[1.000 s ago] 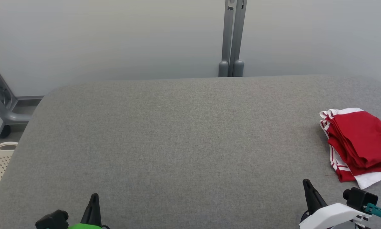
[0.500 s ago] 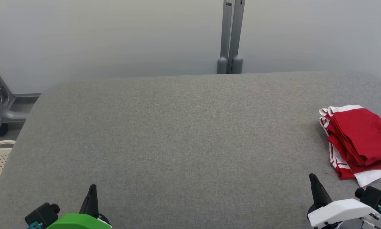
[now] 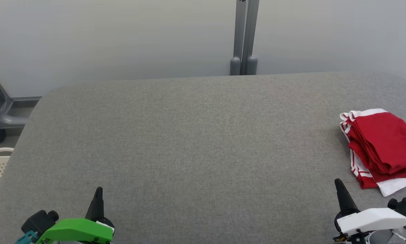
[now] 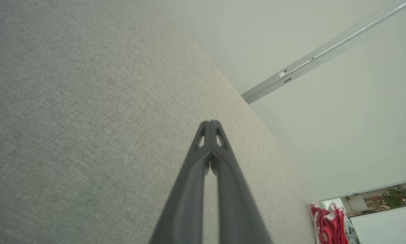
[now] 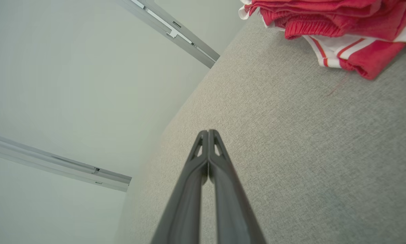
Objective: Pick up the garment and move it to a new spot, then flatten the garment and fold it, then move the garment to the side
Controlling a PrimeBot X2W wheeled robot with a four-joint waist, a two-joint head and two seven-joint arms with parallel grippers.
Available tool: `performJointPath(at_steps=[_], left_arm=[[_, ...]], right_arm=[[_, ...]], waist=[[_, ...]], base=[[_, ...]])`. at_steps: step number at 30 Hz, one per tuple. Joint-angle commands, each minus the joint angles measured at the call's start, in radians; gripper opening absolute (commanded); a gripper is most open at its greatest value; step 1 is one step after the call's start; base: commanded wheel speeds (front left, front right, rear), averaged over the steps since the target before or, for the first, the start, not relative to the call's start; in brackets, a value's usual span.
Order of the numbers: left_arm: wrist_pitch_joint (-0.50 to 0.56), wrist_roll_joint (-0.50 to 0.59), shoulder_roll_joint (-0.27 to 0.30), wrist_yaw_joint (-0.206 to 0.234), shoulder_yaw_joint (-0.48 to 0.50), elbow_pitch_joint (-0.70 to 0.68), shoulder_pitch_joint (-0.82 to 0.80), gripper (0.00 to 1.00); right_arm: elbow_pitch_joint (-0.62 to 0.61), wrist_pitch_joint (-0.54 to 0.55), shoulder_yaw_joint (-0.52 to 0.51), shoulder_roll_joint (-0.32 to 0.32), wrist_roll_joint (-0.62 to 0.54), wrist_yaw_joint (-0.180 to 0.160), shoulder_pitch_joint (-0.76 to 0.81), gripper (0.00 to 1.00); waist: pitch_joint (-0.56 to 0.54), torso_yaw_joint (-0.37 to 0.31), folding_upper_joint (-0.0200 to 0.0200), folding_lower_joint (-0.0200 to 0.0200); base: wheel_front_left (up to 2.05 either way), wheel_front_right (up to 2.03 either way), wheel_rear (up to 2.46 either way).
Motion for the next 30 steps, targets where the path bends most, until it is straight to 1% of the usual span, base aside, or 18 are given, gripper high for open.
performJointPath(at_steps=[1,30], left_arm=[[0.007,-0.026,0.003,-0.008,0.011,-0.013,-0.035,0.0],[0.088,-0.304,-0.018,-0.043,0.055,-0.011,-0.098,0.0]], right_arm=[[-0.018,0.005,-0.006,-0.006,0.031,0.0,-0.024,0.0],[-0.054,0.044,-0.046,-0.008,0.328,0.0,-0.036,0.0]], waist=[[0.002,-0.001,0.0,0.0],[0.033,-0.013,0.0,0.0]], base=[[0.0,0.0,0.0],[0.0,0.0,0.0]])
